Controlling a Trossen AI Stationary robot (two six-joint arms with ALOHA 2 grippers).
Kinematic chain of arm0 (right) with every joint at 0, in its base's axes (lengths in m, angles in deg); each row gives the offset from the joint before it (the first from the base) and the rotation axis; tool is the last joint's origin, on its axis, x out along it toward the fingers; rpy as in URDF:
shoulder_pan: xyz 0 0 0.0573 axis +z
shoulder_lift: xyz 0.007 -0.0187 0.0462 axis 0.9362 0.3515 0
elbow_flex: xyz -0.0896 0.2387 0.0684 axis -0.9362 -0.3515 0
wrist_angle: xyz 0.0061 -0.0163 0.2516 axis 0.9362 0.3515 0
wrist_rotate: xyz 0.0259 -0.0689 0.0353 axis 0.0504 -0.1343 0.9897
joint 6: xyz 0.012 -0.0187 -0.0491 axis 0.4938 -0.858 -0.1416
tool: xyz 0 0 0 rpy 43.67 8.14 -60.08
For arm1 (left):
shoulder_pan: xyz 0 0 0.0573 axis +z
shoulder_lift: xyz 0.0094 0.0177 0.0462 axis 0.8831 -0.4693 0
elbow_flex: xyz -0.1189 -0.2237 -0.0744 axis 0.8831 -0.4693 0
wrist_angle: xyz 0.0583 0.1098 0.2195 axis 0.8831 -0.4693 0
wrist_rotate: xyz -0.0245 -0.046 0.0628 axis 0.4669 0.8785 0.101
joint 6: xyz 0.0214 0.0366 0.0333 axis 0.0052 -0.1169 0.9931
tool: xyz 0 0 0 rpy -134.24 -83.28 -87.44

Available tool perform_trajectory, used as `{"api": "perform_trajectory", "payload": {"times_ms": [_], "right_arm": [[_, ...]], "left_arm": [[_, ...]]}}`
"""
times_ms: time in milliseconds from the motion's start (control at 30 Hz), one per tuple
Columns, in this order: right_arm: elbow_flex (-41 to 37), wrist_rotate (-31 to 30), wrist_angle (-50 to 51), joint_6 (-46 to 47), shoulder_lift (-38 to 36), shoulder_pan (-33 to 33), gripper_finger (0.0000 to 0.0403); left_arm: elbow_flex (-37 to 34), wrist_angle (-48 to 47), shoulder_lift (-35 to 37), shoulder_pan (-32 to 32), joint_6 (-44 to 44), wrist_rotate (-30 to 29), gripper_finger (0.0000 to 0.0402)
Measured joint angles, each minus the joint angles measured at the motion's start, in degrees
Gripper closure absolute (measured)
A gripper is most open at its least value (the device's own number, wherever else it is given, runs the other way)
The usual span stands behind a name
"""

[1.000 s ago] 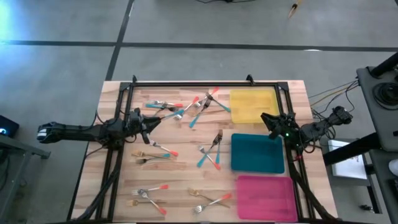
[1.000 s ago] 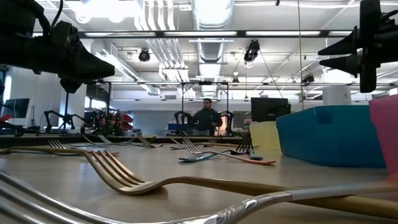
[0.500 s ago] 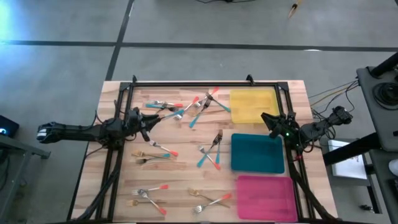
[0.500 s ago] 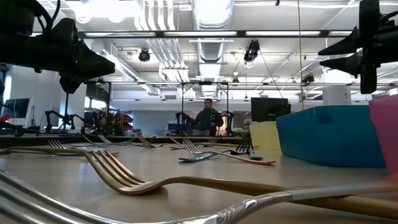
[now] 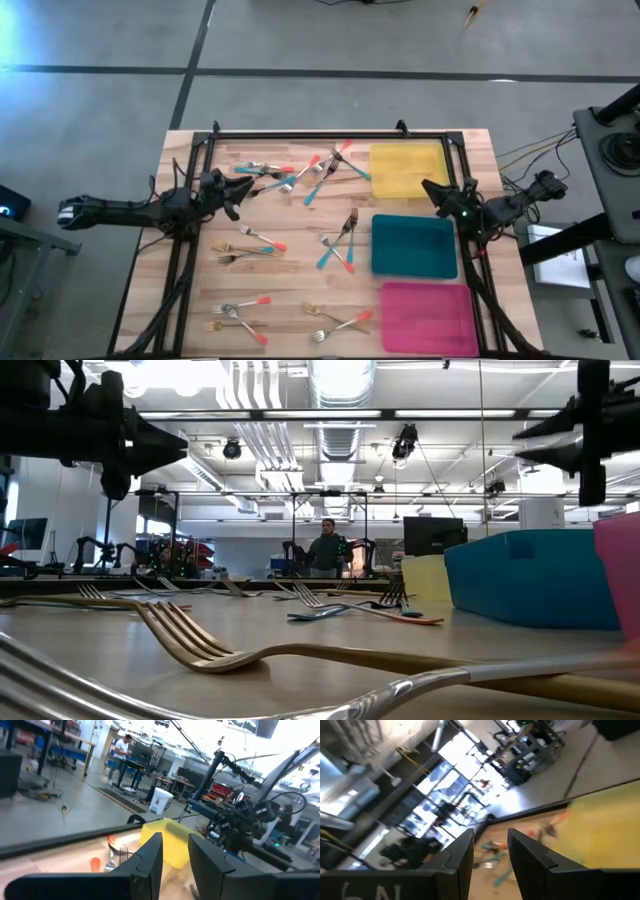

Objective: Sort silverware by color (type)
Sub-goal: Put the orange fork into the yellow bin

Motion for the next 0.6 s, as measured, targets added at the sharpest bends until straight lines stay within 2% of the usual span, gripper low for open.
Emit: {"api": "perform_trajectory", "payload": {"times_ms": [200,300,400,600], "right_arm": [[10.89,2.29,0.50,-7.65,7.39,0.02,0.0291],[17.62,2.48,5.78,-9.94,13.64,0.02,0.0291],[24.42,3.94,15.44,-7.67,20.33,0.01,0.0291],[36.34,6.96,35.81,4.17,33.29,0.00,0.0291]], "left_arm": [[0.00,-0.14,-3.11,-0.04,-7.77,3.38,0.0324],[0.00,-0.15,-4.94,-0.04,-13.25,3.35,0.0324],[0.00,-0.15,-6.62,-0.04,-18.94,4.27,0.0324],[0.45,-0.68,-9.24,-0.09,-25.75,15.72,0.0324]]}}
